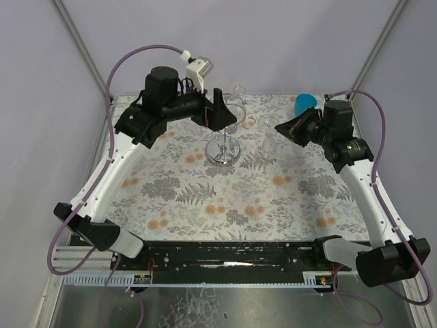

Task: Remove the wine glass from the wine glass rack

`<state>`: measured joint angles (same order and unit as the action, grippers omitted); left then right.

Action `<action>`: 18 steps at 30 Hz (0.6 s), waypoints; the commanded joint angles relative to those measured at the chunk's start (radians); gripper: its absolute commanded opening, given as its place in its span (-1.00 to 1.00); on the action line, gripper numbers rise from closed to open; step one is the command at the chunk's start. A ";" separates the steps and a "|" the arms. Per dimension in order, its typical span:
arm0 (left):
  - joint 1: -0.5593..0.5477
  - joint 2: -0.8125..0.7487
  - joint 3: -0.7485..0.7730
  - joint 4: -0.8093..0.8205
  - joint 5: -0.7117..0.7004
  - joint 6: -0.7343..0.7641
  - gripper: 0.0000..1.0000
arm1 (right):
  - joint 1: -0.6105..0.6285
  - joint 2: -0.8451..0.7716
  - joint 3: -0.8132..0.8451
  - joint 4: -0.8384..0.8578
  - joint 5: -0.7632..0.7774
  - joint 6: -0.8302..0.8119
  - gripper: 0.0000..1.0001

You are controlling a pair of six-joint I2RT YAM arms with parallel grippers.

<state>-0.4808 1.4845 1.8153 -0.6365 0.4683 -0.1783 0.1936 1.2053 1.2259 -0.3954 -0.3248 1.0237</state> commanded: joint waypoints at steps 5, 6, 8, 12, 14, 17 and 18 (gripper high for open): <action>-0.049 0.070 0.022 -0.014 0.093 -0.131 0.88 | -0.017 -0.134 -0.031 -0.029 -0.042 -0.042 -1.00; -0.051 0.081 0.024 -0.011 0.108 -0.144 0.88 | -0.016 -0.144 -0.038 -0.028 -0.048 -0.048 -1.00; -0.057 0.098 0.031 0.001 0.136 -0.173 0.87 | -0.016 -0.164 -0.052 -0.014 -0.062 -0.056 -1.00; -0.077 0.136 0.038 0.027 0.187 -0.230 0.86 | -0.017 -0.196 -0.070 0.021 -0.085 -0.070 -1.00; -0.088 0.148 0.039 0.039 0.209 -0.252 0.86 | -0.016 -0.207 -0.072 0.031 -0.098 -0.077 -1.00; -0.104 0.164 0.031 0.058 0.238 -0.290 0.86 | -0.017 -0.222 -0.067 0.039 -0.105 -0.086 -1.00; -0.107 0.169 0.030 0.064 0.247 -0.299 0.86 | -0.016 -0.228 -0.066 0.037 -0.106 -0.091 -1.00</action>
<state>-0.5694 1.6428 1.8175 -0.6418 0.6373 -0.4061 0.1822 1.0157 1.1465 -0.4355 -0.3870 0.9638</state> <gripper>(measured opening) 0.929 0.021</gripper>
